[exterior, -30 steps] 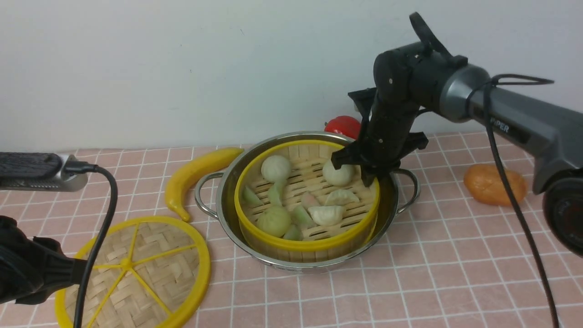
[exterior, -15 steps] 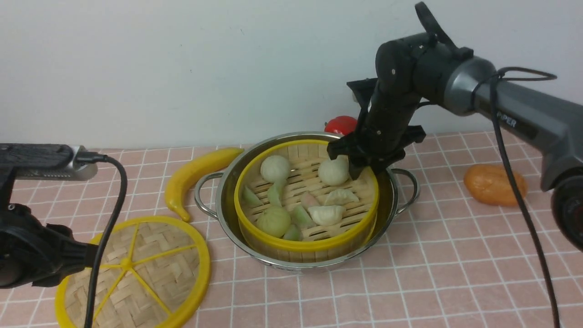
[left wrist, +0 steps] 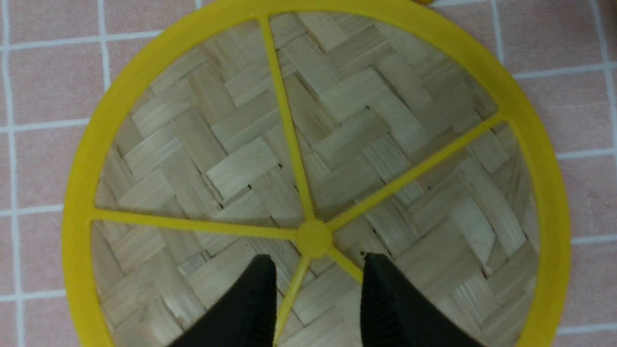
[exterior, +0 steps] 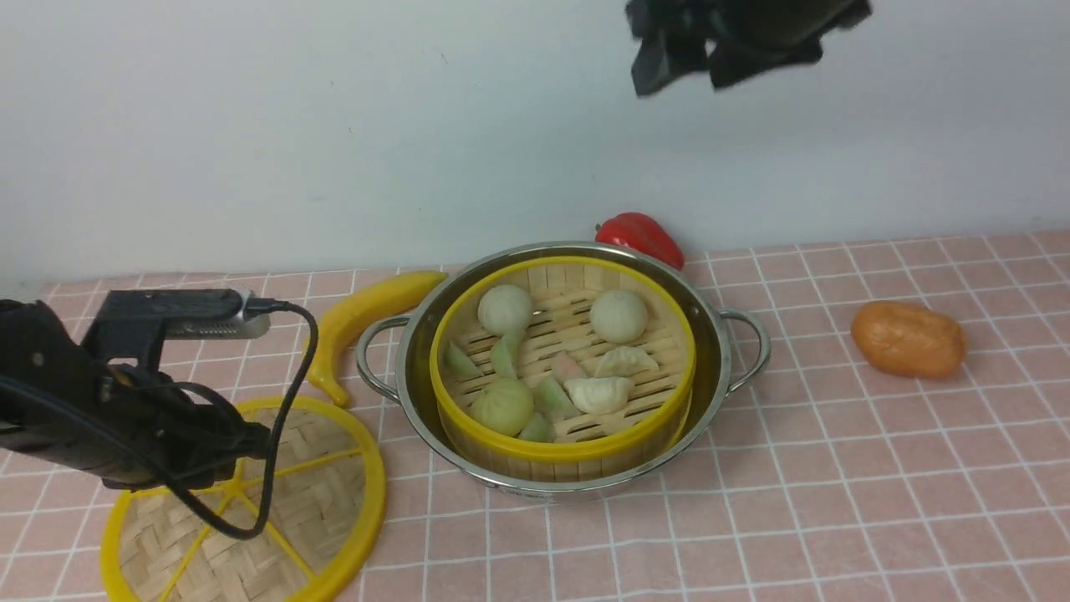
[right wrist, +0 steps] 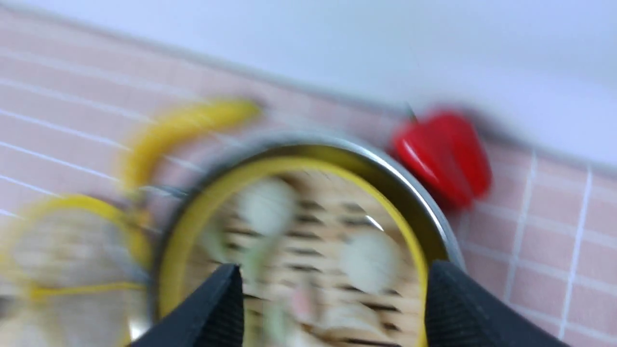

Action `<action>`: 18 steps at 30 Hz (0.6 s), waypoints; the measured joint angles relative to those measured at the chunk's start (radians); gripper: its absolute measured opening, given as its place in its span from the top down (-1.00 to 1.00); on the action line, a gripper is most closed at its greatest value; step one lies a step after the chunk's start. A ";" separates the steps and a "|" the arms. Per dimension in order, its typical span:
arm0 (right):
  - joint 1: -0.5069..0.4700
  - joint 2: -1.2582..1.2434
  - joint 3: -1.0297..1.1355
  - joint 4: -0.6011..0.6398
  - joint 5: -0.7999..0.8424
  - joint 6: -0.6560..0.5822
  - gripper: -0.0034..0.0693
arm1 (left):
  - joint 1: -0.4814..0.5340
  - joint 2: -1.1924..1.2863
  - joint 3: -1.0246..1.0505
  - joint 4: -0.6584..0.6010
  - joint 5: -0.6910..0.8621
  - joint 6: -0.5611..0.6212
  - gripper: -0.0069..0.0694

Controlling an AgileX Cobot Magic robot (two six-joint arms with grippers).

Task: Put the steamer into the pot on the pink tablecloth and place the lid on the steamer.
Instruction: 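Grasp the bamboo steamer lid lying on the table by its centre knob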

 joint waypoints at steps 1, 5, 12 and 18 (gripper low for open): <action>0.000 -0.045 0.000 0.018 0.000 -0.009 -0.44 | 0.000 0.026 -0.009 0.000 -0.008 0.000 0.18; 0.000 -0.199 0.000 0.059 -0.001 -0.038 -0.44 | 0.000 0.103 -0.047 -0.005 -0.014 0.000 0.18; 0.000 -0.415 -0.001 0.030 -0.001 -0.046 -0.44 | 0.000 0.160 -0.079 -0.010 0.016 -0.006 0.30; 0.000 -0.501 -0.001 -0.022 0.000 -0.046 -0.44 | 0.000 0.160 -0.089 -0.010 0.067 -0.010 0.50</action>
